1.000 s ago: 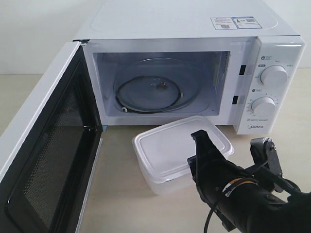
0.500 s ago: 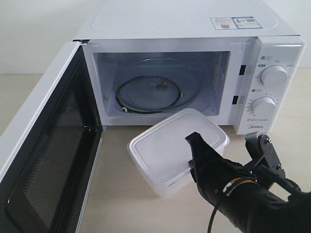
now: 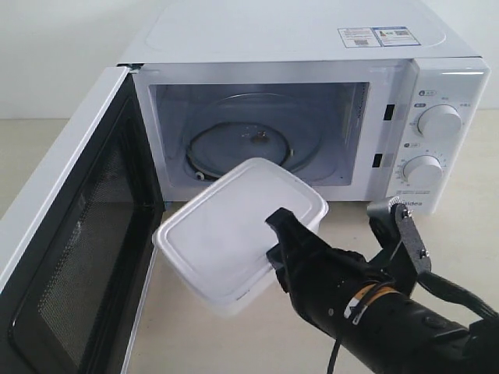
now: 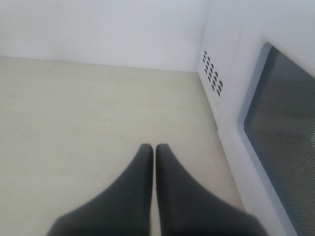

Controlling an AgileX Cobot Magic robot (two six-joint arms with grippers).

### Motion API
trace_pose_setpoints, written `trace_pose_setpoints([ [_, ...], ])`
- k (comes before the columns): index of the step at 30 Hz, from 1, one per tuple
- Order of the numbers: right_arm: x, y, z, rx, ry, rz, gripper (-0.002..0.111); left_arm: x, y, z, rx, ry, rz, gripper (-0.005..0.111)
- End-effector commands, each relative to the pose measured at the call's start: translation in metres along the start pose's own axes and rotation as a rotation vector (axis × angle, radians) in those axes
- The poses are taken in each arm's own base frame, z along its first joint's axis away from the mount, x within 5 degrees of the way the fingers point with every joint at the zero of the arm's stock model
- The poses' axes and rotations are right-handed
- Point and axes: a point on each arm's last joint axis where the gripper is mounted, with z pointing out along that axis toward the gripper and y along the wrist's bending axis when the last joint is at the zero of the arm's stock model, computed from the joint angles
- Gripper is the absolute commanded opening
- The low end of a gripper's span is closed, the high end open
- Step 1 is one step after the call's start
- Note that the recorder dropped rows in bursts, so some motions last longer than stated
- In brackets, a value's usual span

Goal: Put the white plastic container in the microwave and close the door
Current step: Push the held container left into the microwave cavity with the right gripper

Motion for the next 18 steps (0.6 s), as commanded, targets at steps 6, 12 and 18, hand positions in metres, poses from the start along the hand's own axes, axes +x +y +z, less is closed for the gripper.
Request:
trace_pose_setpoints([
  [6, -0.011, 0.025, 0.006, -0.108, -0.149, 0.149, 0.000, 0.001, 0.000, 0.000, -0.005, 0.002, 0.005, 0.004],
  [12, -0.002, 0.040, 0.031, -0.110, -0.189, 0.126, 0.000, 0.001, 0.000, 0.000, -0.005, 0.002, 0.005, 0.004],
  [18, -0.014, 0.039, 0.053, -0.079, -0.272, 0.188, 0.000, 0.001, 0.000, 0.000, -0.005, 0.002, 0.005, 0.004],
])
